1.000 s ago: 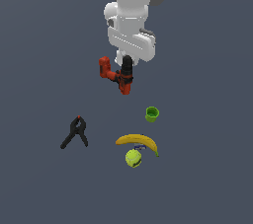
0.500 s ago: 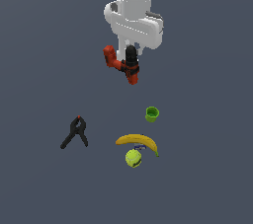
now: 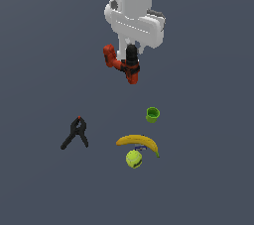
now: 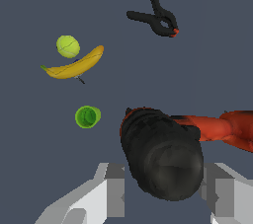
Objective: Pick up a designated object from a clutter of objects.
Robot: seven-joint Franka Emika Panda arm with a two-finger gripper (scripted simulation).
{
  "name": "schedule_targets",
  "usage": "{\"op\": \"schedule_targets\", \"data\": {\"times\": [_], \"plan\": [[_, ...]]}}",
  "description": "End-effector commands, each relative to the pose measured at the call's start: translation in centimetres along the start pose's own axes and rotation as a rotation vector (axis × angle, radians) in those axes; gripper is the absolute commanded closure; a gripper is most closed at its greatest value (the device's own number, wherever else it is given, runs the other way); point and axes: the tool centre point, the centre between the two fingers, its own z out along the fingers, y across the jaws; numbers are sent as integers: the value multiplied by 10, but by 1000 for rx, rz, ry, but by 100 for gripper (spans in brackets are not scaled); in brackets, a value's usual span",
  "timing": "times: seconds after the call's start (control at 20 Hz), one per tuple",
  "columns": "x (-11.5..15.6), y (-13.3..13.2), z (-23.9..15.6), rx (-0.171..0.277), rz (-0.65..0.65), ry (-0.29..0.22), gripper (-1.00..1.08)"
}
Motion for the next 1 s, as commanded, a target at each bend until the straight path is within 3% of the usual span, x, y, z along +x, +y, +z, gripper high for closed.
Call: {"op": "schedule_targets", "data": {"times": [0.0, 0.95], "plan": [[5, -1, -7, 5, 0, 4, 108], [70, -2, -84, 4, 1, 5, 108]]}}
